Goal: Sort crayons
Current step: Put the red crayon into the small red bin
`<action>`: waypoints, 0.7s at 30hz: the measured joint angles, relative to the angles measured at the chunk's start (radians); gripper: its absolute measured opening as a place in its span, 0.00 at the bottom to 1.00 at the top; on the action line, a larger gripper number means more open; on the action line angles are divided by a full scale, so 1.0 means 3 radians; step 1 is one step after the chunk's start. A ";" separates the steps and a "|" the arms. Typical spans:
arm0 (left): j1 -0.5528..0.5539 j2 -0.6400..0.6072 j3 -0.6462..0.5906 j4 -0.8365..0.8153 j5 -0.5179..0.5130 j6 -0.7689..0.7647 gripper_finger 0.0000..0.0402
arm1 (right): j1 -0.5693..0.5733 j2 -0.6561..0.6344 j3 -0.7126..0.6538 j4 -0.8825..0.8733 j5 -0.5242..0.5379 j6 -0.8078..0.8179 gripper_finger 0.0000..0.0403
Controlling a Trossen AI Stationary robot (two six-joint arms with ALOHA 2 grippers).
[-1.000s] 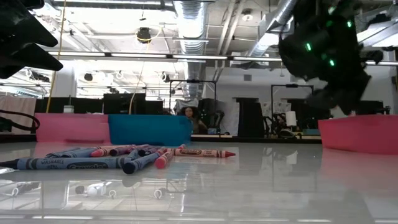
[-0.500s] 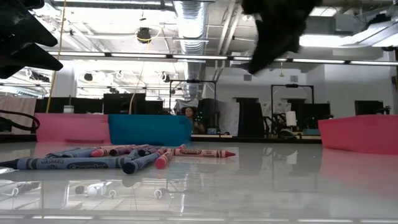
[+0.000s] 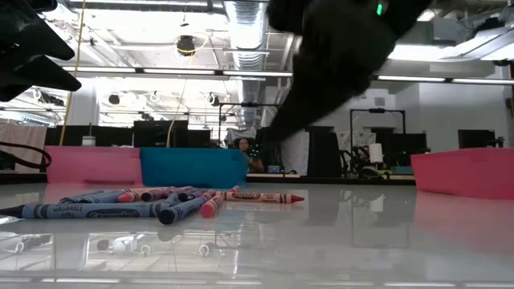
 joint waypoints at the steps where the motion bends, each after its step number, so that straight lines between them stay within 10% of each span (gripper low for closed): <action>1: -0.0001 0.0000 0.0000 -0.0002 -0.0001 -0.0001 0.49 | -0.0016 0.0063 0.0000 0.0021 0.0001 0.0002 0.17; 21: -0.0001 0.0000 0.0000 -0.0038 -0.0046 0.0008 0.49 | -0.0079 0.0201 0.0139 0.0169 0.0206 -0.0139 0.18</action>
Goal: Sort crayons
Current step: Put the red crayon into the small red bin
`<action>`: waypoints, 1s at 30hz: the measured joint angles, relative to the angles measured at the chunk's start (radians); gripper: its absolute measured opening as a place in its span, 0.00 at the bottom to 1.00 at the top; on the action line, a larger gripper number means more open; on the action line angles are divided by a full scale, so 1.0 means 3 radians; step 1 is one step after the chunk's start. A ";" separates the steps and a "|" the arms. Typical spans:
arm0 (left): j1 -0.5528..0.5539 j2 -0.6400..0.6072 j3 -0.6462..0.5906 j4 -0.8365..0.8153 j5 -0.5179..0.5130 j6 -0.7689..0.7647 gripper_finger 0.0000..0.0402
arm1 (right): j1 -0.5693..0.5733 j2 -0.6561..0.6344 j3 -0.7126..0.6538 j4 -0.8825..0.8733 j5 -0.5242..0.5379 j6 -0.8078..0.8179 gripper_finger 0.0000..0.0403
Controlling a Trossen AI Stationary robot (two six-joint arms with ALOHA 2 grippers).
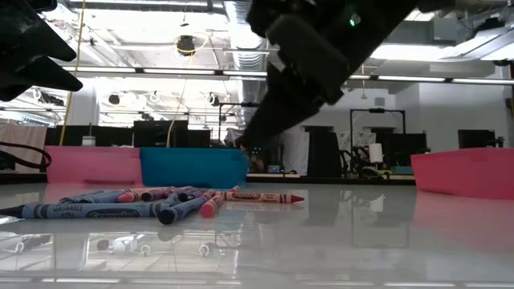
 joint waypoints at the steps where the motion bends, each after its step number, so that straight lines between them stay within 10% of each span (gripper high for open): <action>1: 0.0000 0.0000 0.0000 0.0000 0.0000 0.0000 0.49 | 0.0010 0.0000 0.0038 -0.0029 0.0014 -0.0019 0.19; 14: 0.0000 0.0000 0.0000 -0.0017 0.0011 0.0001 0.49 | 0.0006 -0.0005 0.0221 -0.0471 0.0054 -0.0094 0.47; 30: 0.0000 0.0000 0.0000 -0.0018 0.0009 0.0023 0.49 | -0.0054 0.0163 0.0134 -0.0466 0.0009 0.0117 0.47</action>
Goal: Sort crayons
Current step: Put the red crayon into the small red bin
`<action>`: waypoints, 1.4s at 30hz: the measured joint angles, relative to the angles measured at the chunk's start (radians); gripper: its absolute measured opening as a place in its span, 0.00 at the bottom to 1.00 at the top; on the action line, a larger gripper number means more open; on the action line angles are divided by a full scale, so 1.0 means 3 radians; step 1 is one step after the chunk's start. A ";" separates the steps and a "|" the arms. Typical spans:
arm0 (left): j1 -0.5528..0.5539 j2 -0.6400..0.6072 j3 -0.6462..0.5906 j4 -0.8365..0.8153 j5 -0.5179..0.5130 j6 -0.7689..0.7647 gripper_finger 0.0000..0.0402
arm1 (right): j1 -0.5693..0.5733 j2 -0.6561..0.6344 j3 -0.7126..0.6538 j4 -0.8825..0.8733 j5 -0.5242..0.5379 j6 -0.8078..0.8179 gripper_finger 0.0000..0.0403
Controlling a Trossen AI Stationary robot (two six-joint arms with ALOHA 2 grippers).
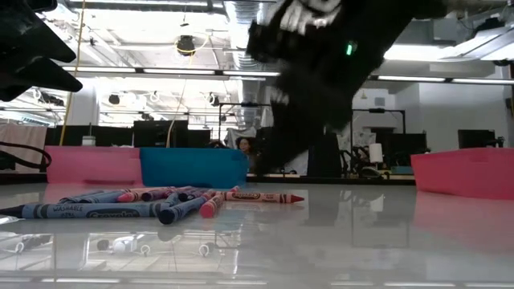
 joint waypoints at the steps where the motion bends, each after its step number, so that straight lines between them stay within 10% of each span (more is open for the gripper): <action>1: 0.0000 0.0000 0.0000 0.0004 0.0003 0.0001 0.49 | -0.0014 0.0042 -0.0001 0.0012 -0.0027 -0.0003 0.47; 17: 0.0000 0.0000 0.0000 0.0003 0.0004 -0.0008 0.49 | -0.0204 0.0189 0.0013 -0.0173 -0.0552 0.0397 0.32; 30: -0.0001 0.0000 0.0001 0.0004 0.0050 -0.0015 0.49 | -0.0201 0.0191 0.0008 -0.0212 -0.0551 0.0667 0.04; 42: 0.0000 0.0000 0.0000 0.0003 0.0048 -0.0020 0.49 | -0.0073 0.0183 0.0075 -0.0300 -0.0416 0.1637 0.01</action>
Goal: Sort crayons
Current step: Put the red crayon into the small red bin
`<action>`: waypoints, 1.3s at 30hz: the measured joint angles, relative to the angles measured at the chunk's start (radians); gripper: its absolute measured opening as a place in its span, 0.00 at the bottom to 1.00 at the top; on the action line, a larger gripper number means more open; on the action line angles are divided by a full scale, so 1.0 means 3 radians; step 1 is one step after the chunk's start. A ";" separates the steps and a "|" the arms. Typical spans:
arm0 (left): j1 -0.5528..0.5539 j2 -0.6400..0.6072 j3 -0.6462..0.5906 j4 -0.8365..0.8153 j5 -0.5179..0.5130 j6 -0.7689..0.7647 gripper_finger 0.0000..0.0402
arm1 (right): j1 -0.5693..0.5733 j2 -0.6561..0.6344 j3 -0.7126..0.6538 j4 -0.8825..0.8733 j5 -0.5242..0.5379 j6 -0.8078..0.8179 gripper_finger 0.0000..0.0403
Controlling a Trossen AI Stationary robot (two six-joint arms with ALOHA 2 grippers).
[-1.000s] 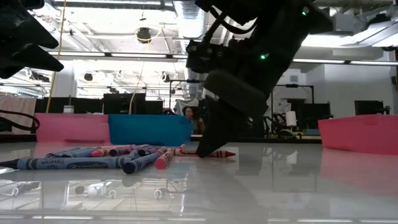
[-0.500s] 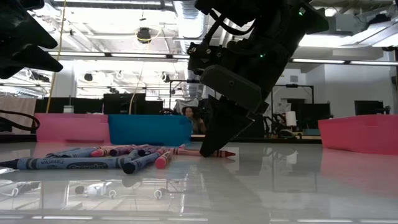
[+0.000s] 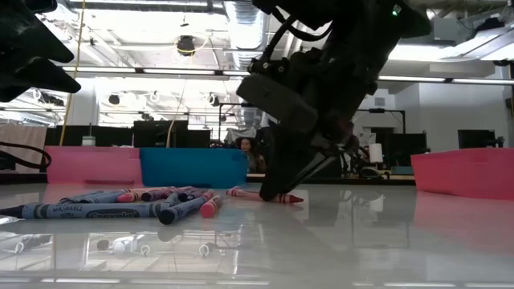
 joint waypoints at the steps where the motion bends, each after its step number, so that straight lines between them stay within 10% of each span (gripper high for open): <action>1: 0.0000 0.0000 0.0000 0.0000 0.0000 0.0000 0.49 | 0.0012 -0.0006 0.0007 -0.0027 0.0002 0.0079 0.01; 29: 0.0001 0.0000 0.0000 0.0000 -0.0008 0.0000 0.49 | 0.0291 -0.0020 0.0575 -0.3830 0.0276 0.2278 0.01; 39: 0.0000 0.0000 0.0000 0.0000 -0.0008 -0.0004 0.49 | 0.0121 -0.0101 0.0422 -0.3884 0.0256 0.2300 0.01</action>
